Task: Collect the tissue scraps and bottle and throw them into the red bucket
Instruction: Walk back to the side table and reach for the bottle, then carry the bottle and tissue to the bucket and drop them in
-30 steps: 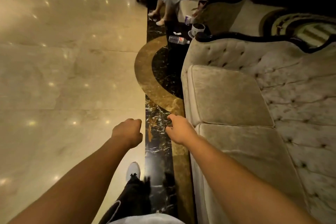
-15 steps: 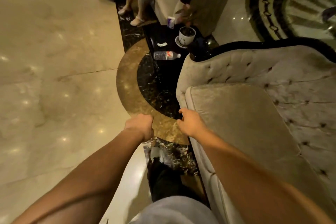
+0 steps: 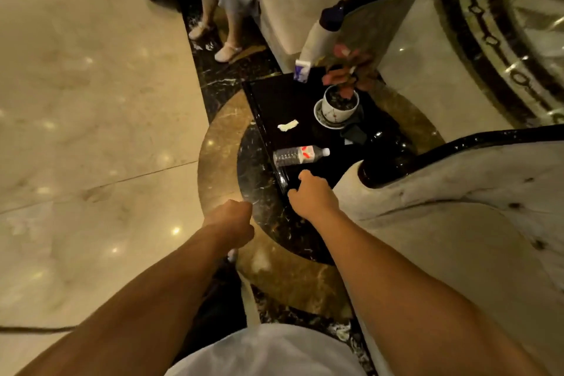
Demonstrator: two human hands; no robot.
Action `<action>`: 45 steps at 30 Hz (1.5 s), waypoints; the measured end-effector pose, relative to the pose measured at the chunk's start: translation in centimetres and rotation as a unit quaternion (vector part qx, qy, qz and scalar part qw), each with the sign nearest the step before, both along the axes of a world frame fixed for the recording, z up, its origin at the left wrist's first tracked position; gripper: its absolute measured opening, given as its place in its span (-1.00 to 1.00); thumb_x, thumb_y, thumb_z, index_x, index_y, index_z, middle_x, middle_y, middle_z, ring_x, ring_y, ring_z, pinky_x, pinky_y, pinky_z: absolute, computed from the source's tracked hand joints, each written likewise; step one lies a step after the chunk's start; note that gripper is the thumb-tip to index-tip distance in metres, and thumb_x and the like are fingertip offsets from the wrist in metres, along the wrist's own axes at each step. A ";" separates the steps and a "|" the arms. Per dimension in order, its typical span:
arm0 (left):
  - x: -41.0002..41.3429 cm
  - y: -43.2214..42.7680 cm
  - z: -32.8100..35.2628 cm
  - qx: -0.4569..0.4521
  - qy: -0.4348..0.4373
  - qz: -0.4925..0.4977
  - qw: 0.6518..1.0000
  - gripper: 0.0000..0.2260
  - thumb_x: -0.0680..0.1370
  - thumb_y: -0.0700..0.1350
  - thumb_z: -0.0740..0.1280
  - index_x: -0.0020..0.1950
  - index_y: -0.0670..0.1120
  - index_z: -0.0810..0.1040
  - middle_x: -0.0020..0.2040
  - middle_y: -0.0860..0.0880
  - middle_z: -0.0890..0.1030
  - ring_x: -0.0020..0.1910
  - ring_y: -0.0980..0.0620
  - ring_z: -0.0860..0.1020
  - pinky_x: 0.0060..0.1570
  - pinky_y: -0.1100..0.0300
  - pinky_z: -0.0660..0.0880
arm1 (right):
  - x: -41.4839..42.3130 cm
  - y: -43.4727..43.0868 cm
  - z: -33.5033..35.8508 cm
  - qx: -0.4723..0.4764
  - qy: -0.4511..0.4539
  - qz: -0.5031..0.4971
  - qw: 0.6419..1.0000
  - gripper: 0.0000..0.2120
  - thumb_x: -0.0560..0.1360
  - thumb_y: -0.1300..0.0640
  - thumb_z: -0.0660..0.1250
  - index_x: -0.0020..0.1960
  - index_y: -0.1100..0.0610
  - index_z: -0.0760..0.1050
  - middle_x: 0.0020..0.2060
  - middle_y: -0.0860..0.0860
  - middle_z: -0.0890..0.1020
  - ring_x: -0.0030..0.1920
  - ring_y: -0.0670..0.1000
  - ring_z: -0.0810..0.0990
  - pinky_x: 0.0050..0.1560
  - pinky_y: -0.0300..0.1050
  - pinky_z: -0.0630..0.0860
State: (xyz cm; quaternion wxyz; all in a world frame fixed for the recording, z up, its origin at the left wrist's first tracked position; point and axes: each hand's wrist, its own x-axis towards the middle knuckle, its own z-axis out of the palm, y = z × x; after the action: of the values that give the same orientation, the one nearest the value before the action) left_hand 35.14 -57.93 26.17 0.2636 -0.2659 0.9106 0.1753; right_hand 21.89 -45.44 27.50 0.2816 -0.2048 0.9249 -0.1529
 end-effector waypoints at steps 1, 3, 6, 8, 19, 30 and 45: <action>-2.0 -2.2 -0.7 -0.005 0.003 -0.017 1.000 -0.70 0.49 -0.06 0.31 0.22 -0.03 0.49 0.13 -0.10 0.56 0.06 -0.11 0.56 -0.15 0.12 0.47 | -1.5 -1.9 -0.5 0.007 -0.004 -0.021 1.000 -0.56 0.54 0.01 0.24 0.38 0.12 0.30 0.21 0.17 0.50 0.15 0.23 0.52 0.03 0.10 0.53; -6.1 -6.5 -1.7 0.005 0.006 -0.050 0.999 -0.71 0.49 -0.05 0.33 0.20 -0.04 0.50 0.13 -0.10 0.57 0.06 -0.10 0.56 -0.14 0.12 0.46 | -4.3 -5.2 -1.8 0.022 -0.021 -0.084 0.996 -0.51 0.55 0.01 0.24 0.42 0.12 0.26 0.23 0.18 0.49 0.18 0.24 0.51 0.07 0.10 0.52; -11.7 -11.6 -2.4 0.019 -0.008 -0.095 0.995 -0.72 0.47 -0.05 0.33 0.17 -0.06 0.51 0.12 -0.11 0.57 0.06 -0.13 0.56 -0.11 0.07 0.49 | -7.5 -8.8 -3.5 0.042 -0.052 -0.158 0.985 -0.53 0.54 -0.01 0.26 0.37 0.16 0.29 0.20 0.19 0.52 0.15 0.24 0.53 0.01 0.06 0.49; -15.4 -13.8 -2.0 0.015 -0.025 -0.134 0.991 -0.73 0.47 -0.09 0.34 0.17 -0.07 0.51 0.12 -0.12 0.57 0.04 -0.13 0.57 -0.08 0.04 0.52 | -9.1 -10.3 -4.2 0.046 -0.072 -0.203 0.975 -0.51 0.53 -0.02 0.27 0.37 0.16 0.28 0.19 0.20 0.52 0.15 0.24 0.54 -0.06 0.01 0.47; -37.7 -18.4 -14.8 0.017 -0.037 -0.262 0.964 -0.49 0.41 -0.23 0.32 0.34 0.00 0.35 0.26 -0.16 0.43 0.09 -0.27 0.55 -0.21 -0.06 0.47 | -22.7 -16.5 -19.6 -0.013 -0.203 -0.566 0.799 -0.33 0.49 -0.10 0.35 0.42 0.23 0.22 0.30 0.25 0.45 0.24 0.29 0.47 0.12 0.09 0.46; -47.6 -20.5 -32.6 0.020 -0.088 -0.428 0.899 -0.14 0.40 -0.32 0.36 0.51 0.23 0.03 0.57 -0.06 -0.22 0.41 -0.36 0.16 0.07 -0.15 0.50 | -25.7 -19.6 -33.7 0.045 -0.182 -0.707 0.681 -0.25 0.37 -0.06 0.47 0.37 0.20 0.16 0.31 0.21 0.38 0.28 0.30 0.41 0.25 0.21 0.43; -38.4 -28.3 -9.7 0.101 -0.031 -0.597 0.796 -0.74 0.45 -0.23 0.39 0.13 -0.08 0.60 0.18 -0.12 0.50 0.10 -0.22 0.55 0.11 -0.08 0.52 | -13.6 -30.2 -10.0 -0.078 -0.083 -0.814 0.570 -0.41 0.31 0.01 0.52 0.23 0.13 0.34 0.11 0.12 0.57 0.10 0.17 0.56 0.05 -0.02 0.52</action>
State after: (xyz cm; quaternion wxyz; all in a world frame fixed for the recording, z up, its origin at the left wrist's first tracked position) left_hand -3.25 -86.23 16.43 0.3695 0.3527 0.8572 0.0655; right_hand 8.28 -75.63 17.50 0.0970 0.6268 0.6580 -0.4059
